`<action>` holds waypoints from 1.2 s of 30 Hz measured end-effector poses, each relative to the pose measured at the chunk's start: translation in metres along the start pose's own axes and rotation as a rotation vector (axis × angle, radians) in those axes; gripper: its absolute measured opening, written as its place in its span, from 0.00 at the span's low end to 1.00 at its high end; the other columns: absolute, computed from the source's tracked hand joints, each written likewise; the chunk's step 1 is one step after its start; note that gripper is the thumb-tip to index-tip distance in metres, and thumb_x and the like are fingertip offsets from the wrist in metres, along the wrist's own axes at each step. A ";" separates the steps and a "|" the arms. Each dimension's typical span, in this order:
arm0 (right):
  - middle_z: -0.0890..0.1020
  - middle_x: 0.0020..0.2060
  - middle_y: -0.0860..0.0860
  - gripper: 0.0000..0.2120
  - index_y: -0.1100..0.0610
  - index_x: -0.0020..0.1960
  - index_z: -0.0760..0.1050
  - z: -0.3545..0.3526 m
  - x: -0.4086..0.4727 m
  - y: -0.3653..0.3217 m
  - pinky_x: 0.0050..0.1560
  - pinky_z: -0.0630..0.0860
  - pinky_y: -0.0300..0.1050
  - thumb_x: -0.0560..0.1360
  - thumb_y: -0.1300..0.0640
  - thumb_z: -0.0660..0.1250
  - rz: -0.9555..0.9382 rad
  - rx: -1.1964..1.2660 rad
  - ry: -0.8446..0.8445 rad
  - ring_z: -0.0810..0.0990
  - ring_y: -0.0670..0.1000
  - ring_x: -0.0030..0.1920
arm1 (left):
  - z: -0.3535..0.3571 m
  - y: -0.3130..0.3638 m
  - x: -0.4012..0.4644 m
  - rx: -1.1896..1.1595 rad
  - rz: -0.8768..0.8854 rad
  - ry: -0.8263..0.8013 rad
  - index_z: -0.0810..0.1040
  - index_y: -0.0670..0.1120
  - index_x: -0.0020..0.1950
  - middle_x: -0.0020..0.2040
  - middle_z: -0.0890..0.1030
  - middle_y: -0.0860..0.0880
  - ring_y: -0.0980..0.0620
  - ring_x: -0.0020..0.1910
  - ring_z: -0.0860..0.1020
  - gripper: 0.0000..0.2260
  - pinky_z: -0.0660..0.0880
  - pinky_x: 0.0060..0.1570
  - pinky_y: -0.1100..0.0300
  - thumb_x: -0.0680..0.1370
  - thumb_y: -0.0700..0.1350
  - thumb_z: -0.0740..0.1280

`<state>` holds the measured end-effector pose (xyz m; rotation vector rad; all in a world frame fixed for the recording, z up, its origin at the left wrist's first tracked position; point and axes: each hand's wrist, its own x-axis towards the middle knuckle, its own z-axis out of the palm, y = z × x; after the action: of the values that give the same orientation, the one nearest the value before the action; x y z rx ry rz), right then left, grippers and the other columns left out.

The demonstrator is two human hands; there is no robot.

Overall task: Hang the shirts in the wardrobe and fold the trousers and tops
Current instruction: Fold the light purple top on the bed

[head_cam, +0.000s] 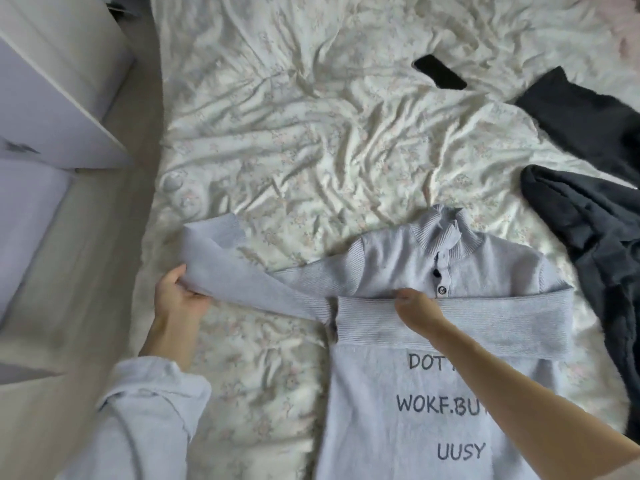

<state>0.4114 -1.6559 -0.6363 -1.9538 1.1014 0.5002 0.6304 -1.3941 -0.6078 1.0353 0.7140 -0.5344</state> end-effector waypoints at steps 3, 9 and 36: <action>0.75 0.41 0.52 0.11 0.60 0.47 0.74 -0.004 -0.001 -0.014 0.41 0.70 0.40 0.78 0.64 0.53 0.003 0.126 0.031 0.74 0.53 0.43 | 0.023 0.003 -0.007 0.145 0.316 0.068 0.71 0.45 0.58 0.50 0.75 0.45 0.56 0.37 0.78 0.13 0.74 0.35 0.66 0.77 0.33 0.59; 0.81 0.50 0.56 0.17 0.59 0.55 0.74 -0.047 -0.004 -0.028 0.52 0.74 0.52 0.81 0.49 0.52 0.177 1.283 -0.043 0.80 0.55 0.49 | 0.119 -0.071 -0.096 0.683 0.689 -0.568 0.73 0.46 0.53 0.50 0.78 0.51 0.60 0.50 0.77 0.16 0.72 0.51 0.69 0.73 0.27 0.64; 0.73 0.56 0.57 0.28 0.42 0.70 0.53 -0.113 0.001 0.123 0.50 0.72 0.52 0.73 0.35 0.53 0.276 -0.275 0.475 0.74 0.59 0.54 | 0.111 -0.209 -0.043 2.510 1.129 -0.696 0.55 0.56 0.73 0.65 0.63 0.48 0.47 0.69 0.57 0.42 0.41 0.68 0.40 0.65 0.69 0.66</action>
<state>0.3026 -1.7822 -0.6279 -2.2382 1.6926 0.3510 0.4865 -1.5792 -0.6608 2.8017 -1.8521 -0.4665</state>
